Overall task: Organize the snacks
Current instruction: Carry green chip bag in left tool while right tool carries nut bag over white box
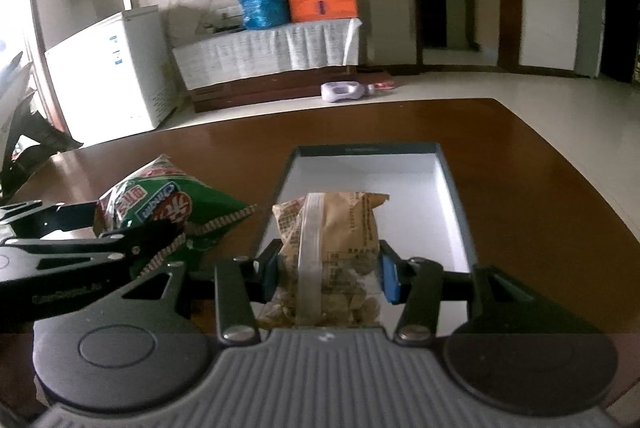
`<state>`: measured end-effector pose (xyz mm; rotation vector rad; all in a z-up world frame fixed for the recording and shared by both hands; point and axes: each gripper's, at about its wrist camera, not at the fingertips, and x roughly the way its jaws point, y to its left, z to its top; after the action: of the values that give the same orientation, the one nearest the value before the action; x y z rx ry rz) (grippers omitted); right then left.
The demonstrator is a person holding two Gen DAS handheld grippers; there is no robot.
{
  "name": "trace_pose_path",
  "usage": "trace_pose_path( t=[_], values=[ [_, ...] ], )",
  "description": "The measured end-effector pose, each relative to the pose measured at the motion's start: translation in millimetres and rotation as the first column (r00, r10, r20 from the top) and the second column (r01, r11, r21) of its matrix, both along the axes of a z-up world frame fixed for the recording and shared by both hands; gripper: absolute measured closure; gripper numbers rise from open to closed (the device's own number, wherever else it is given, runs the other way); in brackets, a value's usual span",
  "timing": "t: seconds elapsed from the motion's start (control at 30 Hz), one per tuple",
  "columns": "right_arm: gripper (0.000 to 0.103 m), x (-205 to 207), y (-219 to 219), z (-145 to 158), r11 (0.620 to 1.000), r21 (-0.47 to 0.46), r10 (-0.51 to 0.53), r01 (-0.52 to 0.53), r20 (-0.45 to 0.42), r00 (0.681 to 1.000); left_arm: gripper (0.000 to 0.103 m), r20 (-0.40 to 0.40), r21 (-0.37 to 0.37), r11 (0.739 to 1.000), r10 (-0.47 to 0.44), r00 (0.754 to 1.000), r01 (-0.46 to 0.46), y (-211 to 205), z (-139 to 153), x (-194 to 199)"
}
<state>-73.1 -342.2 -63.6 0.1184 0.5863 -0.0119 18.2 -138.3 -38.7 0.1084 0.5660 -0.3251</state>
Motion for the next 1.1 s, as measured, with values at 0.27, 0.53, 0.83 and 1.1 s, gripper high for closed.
trace_pose_path(
  t=[0.27,0.53,0.83,1.1],
  values=[
    [0.054,-1,-24,-12,0.999,-0.007,-0.046,0.046,-0.023,0.999,0.034,0.0,-0.009,0.999,-0.045,0.999,0.045,-19,-6,6],
    [0.054,8,-24,-24,0.997,-0.015,-0.079,0.078,-0.056,0.995,0.034,0.022,0.01,0.996,-0.089,0.996,0.088,-37,-13,7],
    [0.054,20,-27,-34,0.995,-0.022,-0.098,0.096,-0.075,0.992,0.034,0.069,-0.004,0.992,-0.129,0.989,0.129,-49,-11,8],
    [0.054,15,-30,-38,0.995,-0.026,-0.102,0.1,-0.08,0.992,0.034,0.074,-0.014,0.985,-0.17,0.983,0.171,-57,-20,12]
  ],
)
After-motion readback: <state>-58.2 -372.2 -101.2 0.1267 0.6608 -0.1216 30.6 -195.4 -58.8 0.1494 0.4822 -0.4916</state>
